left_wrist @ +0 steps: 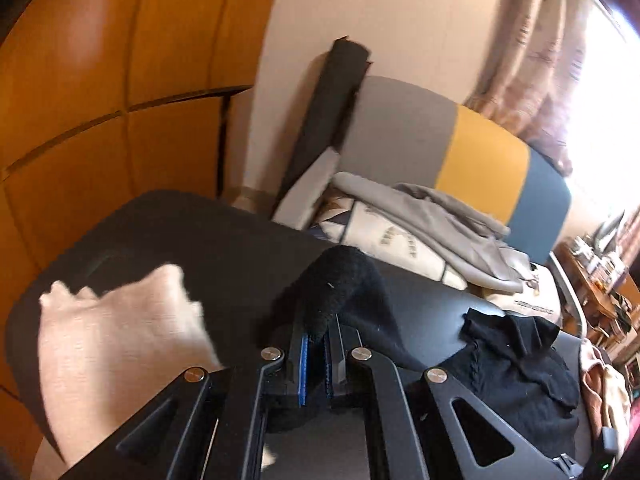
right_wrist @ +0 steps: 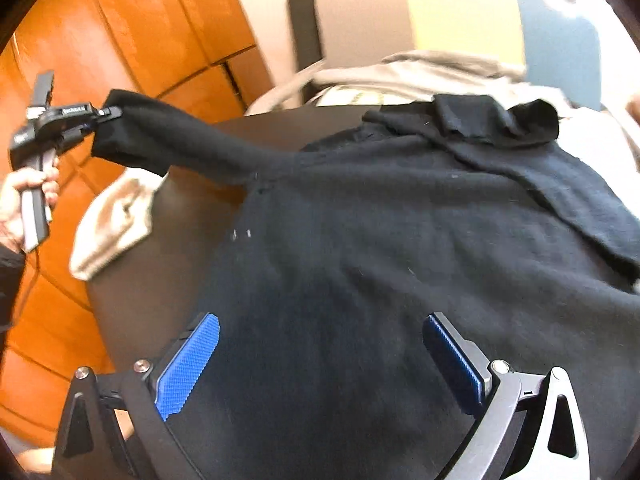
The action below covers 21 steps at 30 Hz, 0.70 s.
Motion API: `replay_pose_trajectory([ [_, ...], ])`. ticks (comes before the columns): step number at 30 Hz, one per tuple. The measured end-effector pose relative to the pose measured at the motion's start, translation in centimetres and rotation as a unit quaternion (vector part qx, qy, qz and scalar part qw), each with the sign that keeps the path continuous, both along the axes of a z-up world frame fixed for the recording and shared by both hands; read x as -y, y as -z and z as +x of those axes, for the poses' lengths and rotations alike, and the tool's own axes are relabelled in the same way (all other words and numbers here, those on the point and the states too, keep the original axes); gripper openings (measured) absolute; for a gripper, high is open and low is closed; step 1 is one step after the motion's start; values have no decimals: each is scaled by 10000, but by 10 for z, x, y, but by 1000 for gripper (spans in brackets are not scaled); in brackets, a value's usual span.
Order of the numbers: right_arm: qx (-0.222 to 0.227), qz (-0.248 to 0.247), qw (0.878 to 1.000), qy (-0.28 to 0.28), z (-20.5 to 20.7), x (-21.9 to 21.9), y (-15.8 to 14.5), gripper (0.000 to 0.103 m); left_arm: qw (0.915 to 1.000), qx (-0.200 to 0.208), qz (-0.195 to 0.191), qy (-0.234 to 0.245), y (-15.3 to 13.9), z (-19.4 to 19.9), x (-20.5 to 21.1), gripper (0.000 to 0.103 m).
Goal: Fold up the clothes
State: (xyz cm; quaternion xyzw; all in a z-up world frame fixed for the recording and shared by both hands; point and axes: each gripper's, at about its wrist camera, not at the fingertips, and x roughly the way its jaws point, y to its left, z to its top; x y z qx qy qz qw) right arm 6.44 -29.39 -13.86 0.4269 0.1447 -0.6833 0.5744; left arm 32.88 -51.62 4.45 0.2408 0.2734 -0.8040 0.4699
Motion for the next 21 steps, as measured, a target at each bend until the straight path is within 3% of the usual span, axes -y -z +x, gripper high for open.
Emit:
replay_pose_trajectory([
  [7, -299, 551, 9977, -263, 41, 68, 30, 103, 9979, 373, 159, -503, 20, 37, 31, 5],
  [9, -535, 691, 9958, -254, 50, 80, 31, 103, 9951, 513, 312, -784, 29, 51, 37, 9],
  [12, -476, 677, 9954, -477, 56, 87, 31, 103, 9898, 524, 571, -1194, 39, 70, 37, 19],
  [16, -216, 491, 9962, -683, 54, 73, 27, 103, 9797, 375, 251, -1953, 30, 97, 6, 23],
  [18, -68, 295, 9978, -587, 45, 53, 19, 103, 9820, 81, 48, -1884, 24, 94, -17, 24],
  [19, -9, 199, 9984, -531, 41, 43, 15, 103, 9871, 69, 7, -1598, 26, 79, -29, 25],
  [21, -304, 38, 9994, -185, 28, 16, 1, 103, 9953, 81, -61, -961, 31, 47, -52, 25],
])
